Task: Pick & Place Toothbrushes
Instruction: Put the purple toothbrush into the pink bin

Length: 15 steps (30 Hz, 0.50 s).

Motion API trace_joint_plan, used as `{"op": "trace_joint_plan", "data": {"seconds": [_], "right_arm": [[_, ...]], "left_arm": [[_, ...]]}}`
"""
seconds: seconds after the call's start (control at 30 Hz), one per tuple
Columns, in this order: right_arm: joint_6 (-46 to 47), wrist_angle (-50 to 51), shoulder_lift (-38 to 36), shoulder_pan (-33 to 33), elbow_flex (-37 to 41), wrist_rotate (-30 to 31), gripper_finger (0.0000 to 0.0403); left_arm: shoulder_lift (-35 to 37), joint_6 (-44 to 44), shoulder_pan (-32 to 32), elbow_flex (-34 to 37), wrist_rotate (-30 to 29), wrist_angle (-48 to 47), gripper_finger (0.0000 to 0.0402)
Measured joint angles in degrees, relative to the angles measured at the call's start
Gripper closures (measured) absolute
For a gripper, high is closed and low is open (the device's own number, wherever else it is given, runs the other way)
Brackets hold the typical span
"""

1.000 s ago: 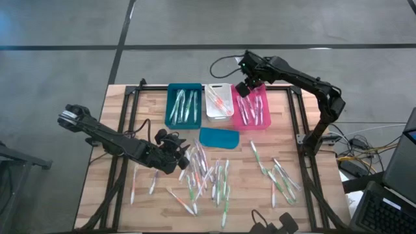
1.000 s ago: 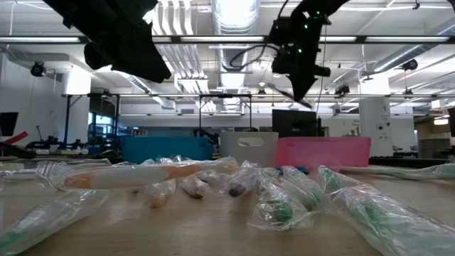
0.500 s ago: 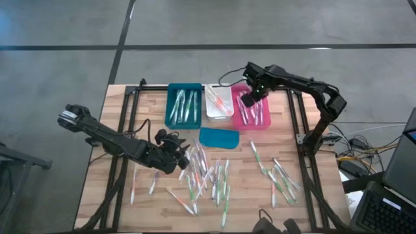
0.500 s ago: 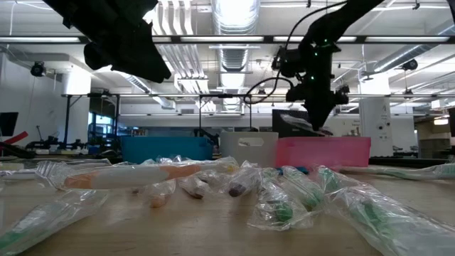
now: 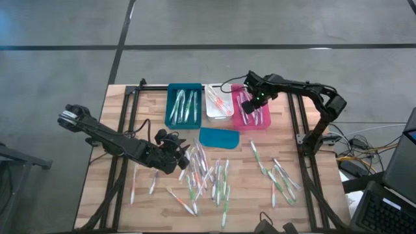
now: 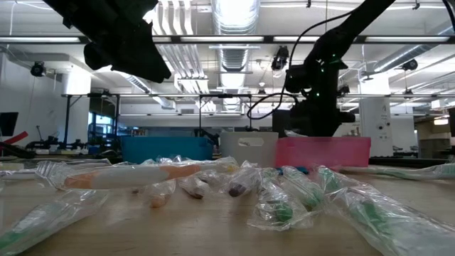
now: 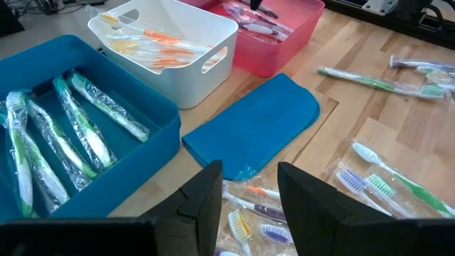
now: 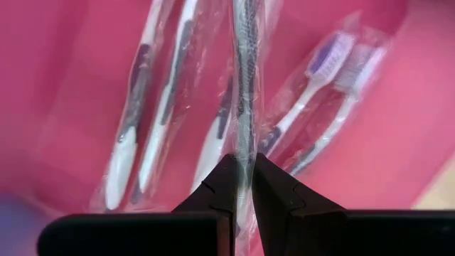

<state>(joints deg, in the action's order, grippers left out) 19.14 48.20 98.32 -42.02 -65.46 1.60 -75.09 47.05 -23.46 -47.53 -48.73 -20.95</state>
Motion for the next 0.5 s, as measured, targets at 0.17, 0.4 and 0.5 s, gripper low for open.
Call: {"op": "trace_joint_plan", "data": {"seconds": [0.17,0.4,0.5], "right_arm": [[0.4,-2.9,0.0,-0.6,3.5,-1.5,0.038],[0.2,-6.4,0.0,-1.5,6.5,-3.7,0.038],[0.0,-6.7,0.0,-1.5,6.9,-3.7,0.0371]], "left_arm": [[0.0,0.1,0.0,0.0,0.0,0.2,0.0259],[0.0,0.1,0.0,0.0,0.0,0.4,0.0259],[0.0,0.1,0.0,0.0,0.0,0.4,0.0259]]}}
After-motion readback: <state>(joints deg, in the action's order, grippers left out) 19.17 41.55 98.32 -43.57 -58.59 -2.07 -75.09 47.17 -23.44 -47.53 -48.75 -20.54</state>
